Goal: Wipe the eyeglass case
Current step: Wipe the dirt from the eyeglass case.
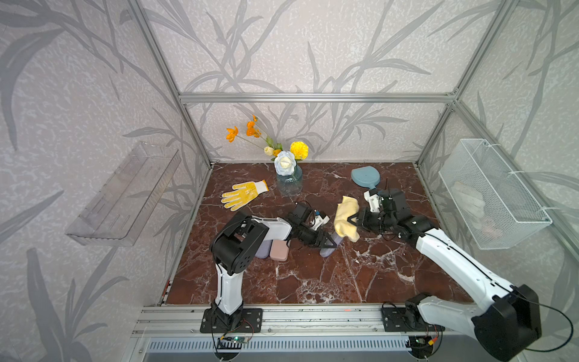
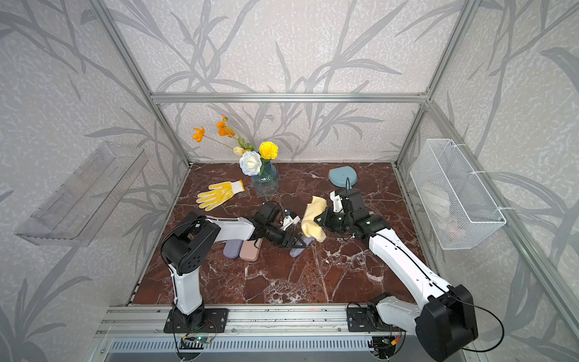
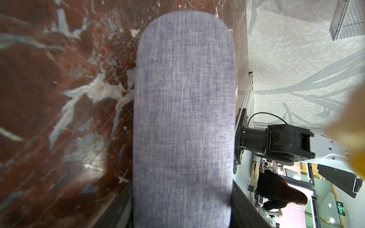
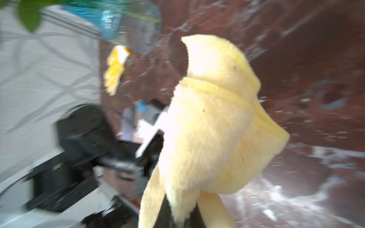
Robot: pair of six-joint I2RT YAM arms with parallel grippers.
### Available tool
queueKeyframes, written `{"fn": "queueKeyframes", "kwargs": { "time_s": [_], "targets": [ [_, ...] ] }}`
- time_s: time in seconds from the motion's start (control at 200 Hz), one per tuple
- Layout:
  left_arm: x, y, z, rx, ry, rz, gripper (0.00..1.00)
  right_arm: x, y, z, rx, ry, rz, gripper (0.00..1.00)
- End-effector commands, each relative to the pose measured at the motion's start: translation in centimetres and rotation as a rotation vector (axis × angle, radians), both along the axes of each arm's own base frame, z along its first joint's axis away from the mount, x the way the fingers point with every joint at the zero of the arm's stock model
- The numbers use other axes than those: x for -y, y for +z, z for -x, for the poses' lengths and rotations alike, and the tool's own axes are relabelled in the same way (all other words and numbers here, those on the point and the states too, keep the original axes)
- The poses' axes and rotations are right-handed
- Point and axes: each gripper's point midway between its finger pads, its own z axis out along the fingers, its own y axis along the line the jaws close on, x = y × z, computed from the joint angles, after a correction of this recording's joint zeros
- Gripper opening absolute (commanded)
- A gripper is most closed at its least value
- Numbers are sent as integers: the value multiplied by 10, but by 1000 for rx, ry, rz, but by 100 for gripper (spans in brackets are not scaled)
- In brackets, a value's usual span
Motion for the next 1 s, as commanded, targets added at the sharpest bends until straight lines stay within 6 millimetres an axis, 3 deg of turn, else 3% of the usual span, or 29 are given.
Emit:
{"fn": "queueKeyframes", "kwargs": {
  "time_s": [0.0, 0.135, 0.23, 0.365, 0.625, 0.74, 0.85, 0.95, 1.0],
  "targets": [
    [-19, -38, 34, -138, -1, -131, 0, 38, -52, 4, -101, 61, 327, 0],
    [-16, -36, 38, -143, -25, -126, 0, 16, -61, -22, -50, 66, 332, 0],
    [-16, -39, 37, -147, -23, -140, 0, -9, -71, -21, -89, 119, 298, 0],
    [-15, -42, 33, -146, -13, -149, 0, -50, -70, 10, -115, 194, 189, 0],
    [-8, -41, 22, -138, 21, -132, 0, -94, -61, 69, -223, 233, -17, 0],
    [-9, -41, 20, -131, 29, -138, 0, -115, -40, 84, -241, 284, -158, 0],
    [-12, -44, 21, -136, 35, -145, 0, -126, 3, 91, -181, 343, -295, 0],
    [-14, -45, 22, -134, 36, -150, 0, -113, 36, 83, -118, 342, -321, 0],
    [-14, -44, 22, -130, 34, -151, 0, -98, 41, 72, -90, 304, -304, 0]
  ]
}}
